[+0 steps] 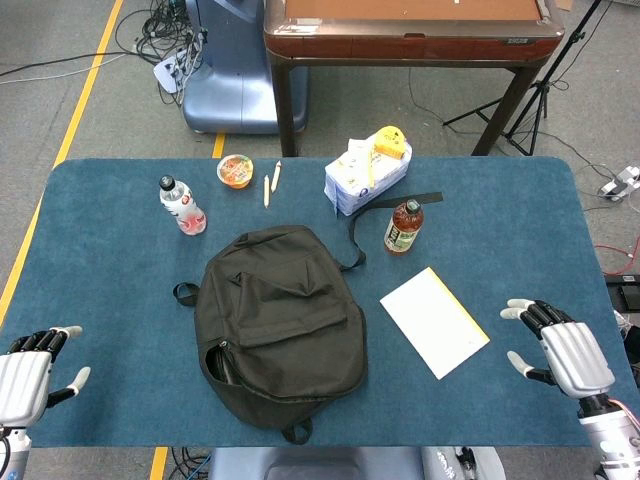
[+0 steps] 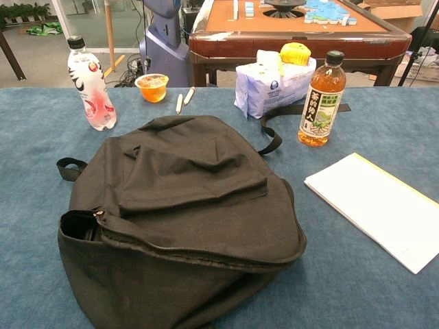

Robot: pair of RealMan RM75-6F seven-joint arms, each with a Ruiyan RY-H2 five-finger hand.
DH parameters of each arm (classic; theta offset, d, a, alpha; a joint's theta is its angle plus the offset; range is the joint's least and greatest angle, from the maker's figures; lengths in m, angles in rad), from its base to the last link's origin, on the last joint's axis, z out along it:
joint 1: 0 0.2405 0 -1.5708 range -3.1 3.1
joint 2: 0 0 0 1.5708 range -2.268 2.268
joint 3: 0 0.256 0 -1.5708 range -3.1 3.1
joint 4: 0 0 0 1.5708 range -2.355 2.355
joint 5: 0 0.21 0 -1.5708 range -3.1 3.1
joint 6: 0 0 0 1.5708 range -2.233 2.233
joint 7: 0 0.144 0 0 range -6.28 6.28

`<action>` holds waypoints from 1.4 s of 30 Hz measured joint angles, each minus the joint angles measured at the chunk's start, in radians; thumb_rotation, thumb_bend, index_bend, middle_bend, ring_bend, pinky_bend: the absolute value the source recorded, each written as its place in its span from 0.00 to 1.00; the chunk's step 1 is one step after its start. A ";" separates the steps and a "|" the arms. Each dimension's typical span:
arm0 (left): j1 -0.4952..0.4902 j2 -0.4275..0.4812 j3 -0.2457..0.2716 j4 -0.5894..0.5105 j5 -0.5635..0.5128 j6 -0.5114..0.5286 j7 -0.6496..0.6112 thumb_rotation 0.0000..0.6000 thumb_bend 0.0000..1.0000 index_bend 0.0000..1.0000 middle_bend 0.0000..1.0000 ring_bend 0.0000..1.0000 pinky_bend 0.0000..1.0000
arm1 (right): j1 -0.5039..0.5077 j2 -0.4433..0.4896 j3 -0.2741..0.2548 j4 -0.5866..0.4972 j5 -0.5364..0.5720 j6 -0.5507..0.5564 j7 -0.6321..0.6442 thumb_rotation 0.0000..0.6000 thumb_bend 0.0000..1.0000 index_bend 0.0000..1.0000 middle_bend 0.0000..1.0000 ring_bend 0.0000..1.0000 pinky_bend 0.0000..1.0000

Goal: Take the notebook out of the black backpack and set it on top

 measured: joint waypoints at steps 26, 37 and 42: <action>0.004 0.003 0.002 -0.022 -0.001 -0.012 0.019 1.00 0.21 0.31 0.35 0.31 0.31 | 0.206 -0.066 -0.007 -0.039 -0.150 -0.238 0.064 1.00 0.22 0.31 0.24 0.20 0.36; 0.003 0.003 0.004 -0.030 -0.015 -0.028 0.032 1.00 0.21 0.31 0.35 0.31 0.31 | 0.386 -0.219 0.022 -0.025 -0.136 -0.438 0.085 1.00 0.04 0.27 0.21 0.12 0.27; 0.005 0.002 0.004 -0.025 -0.022 -0.031 0.026 1.00 0.22 0.31 0.35 0.31 0.31 | 0.442 -0.272 0.036 -0.018 -0.087 -0.519 0.050 1.00 0.02 0.21 0.16 0.07 0.22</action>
